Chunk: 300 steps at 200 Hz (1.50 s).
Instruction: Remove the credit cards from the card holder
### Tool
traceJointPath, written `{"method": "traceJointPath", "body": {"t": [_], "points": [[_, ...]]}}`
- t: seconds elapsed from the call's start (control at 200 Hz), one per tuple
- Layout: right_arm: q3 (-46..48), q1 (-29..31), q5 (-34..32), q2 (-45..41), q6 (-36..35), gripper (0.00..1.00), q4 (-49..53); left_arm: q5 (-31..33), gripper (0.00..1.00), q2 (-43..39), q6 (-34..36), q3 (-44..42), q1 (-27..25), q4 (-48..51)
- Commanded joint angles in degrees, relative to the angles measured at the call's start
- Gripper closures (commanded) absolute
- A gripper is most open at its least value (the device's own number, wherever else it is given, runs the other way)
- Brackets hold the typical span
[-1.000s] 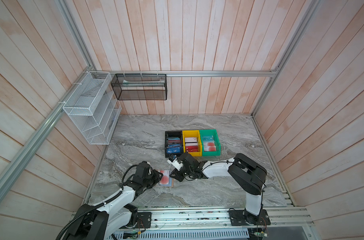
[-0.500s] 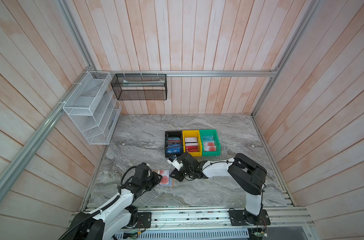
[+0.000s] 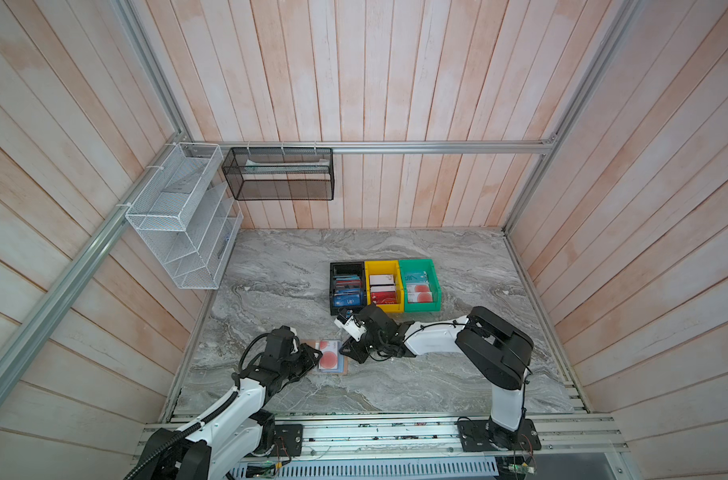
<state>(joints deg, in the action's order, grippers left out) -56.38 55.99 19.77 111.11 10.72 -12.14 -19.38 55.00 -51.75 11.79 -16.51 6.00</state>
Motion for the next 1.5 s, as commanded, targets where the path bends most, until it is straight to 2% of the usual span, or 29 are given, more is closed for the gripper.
{"method": "traceJointPath", "body": {"t": [0.0,0.375,0.595,1.195,1.495], "points": [[2.73,-0.26,-3.77,6.14,0.17,0.73,12.16,1.56,0.69,0.73,2.48,-0.49,1.37,3.68],[1.8,-0.26,-3.34,7.19,-0.15,0.73,12.62,-0.76,0.7,5.29,3.57,0.05,2.1,-0.13],[1.9,-0.27,-3.25,7.5,-0.17,0.73,12.62,-1.63,0.77,8.51,3.89,0.41,2.14,-1.54],[2.22,-0.26,-3.11,8.09,-0.09,0.73,12.93,-0.78,0.81,3.84,4.28,-1.57,2.14,0.34],[2.38,-0.26,-2.74,8.88,-0.22,0.74,12.76,-3.17,0.79,5.66,9.23,-0.58,2.46,-0.51]]}}
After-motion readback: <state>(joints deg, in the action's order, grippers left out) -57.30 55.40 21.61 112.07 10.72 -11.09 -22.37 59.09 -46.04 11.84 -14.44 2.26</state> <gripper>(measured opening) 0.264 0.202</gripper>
